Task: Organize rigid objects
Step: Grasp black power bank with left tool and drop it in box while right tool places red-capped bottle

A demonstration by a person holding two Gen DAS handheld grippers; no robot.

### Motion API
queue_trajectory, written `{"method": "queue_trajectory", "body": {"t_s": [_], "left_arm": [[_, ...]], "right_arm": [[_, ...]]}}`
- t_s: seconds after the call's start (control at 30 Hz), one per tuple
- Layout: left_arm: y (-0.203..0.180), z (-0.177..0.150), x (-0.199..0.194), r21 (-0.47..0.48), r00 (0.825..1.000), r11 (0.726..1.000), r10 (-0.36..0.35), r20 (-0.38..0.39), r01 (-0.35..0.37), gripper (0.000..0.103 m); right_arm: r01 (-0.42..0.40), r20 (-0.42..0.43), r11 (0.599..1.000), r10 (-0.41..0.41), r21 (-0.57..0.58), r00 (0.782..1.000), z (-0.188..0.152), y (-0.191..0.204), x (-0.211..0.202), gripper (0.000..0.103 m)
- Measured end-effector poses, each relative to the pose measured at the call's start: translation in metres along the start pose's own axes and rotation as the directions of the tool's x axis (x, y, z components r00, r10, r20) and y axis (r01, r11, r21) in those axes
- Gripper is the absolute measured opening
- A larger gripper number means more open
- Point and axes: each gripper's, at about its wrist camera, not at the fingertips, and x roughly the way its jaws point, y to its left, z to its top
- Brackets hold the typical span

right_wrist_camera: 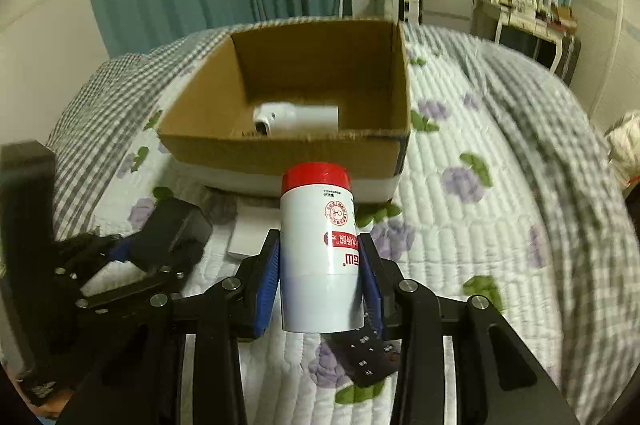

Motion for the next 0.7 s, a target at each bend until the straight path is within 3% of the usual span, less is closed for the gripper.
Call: {"method": "queue_trajectory", "body": {"t_s": [0.4,0.7], "left_arm": [[0.002,0.039,-0.096,-0.026,0.986,1.000,-0.004,0.167,0.008,0.039],[0.010,0.074,-0.094,-0.056,0.980,0.998,-0.018,0.201,0.030,0.039]], "right_arm": [[0.027,0.122,0.999,-0.024,-0.021,0.992,0.031,-0.001,-0.082,0.036],[0.026,0.195,0.997,-0.011,-0.076,0.981,0.073,0.008,-0.095,0.036]]}}
